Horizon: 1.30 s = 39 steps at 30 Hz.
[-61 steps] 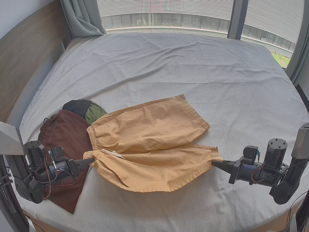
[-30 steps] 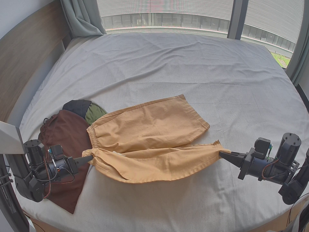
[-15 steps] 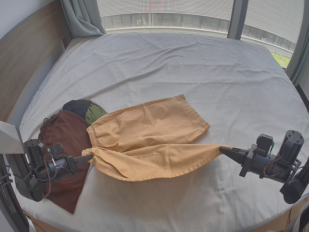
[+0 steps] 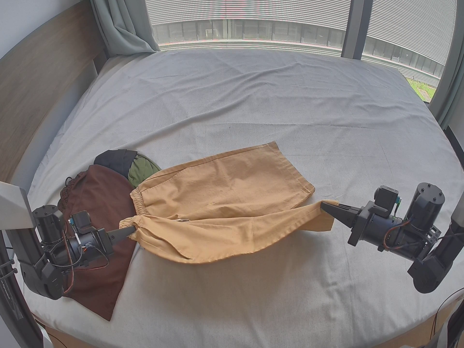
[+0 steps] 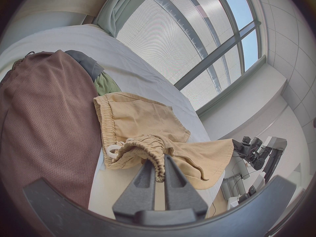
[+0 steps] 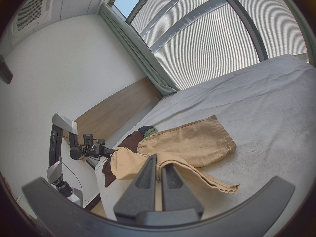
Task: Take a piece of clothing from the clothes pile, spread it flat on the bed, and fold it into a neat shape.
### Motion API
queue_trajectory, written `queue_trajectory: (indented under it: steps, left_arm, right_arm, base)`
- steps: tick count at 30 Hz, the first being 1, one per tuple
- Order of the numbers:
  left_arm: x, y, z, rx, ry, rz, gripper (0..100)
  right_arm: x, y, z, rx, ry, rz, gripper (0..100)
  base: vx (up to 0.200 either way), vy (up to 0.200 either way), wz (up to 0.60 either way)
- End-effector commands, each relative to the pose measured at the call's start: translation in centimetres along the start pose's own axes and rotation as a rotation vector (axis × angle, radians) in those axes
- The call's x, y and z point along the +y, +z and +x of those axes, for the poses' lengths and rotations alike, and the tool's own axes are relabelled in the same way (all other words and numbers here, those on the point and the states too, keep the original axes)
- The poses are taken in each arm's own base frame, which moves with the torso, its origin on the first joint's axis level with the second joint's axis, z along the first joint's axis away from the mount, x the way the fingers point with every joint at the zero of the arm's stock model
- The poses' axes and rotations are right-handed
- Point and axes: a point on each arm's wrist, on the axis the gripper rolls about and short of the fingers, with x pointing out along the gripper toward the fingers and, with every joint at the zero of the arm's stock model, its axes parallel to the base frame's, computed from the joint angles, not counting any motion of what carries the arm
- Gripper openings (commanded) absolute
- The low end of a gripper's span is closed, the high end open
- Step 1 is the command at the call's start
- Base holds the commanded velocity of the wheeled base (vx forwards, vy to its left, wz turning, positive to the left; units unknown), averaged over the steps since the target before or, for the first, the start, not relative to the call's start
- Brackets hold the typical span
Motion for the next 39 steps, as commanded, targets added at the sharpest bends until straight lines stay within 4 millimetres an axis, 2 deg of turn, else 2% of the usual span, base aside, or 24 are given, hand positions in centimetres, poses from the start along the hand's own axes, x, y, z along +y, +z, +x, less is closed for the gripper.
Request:
queue_trajectory:
  steps: [1,5,20,32,39]
  left_arm:
    - [0.2,0.4,-0.1,-0.021,0.01,0.004,0]
    - [0.2,0.6,0.0,-0.027,0.014,0.007,0]
    - [0.1,1.1,0.8,-0.073,0.06,-0.031,0]
    - [0.2,2.2,1.5,-0.129,0.079,-0.05,0]
    - [0.0,2.9,2.2,-0.166,0.08,-0.07,0]
  right_arm:
    - [-1.8,-0.1,2.1,-0.015,-0.013,0.043,0]
    - [-2.4,0.5,3.4,-0.046,-0.003,0.059,0]
    - [-3.4,1.9,5.8,-0.116,0.009,0.045,0]
    - [-5.7,4.4,8.4,-0.194,0.006,0.015,0]
    - [-7.2,5.0,9.6,-0.179,-0.016,0.051,0]
  base:
    - [0.0,0.0,0.0]
    - [0.0,0.0,0.0]
    - [0.0,0.0,0.0]
    - [0.0,0.0,0.0]
    - [0.0,0.0,0.0]
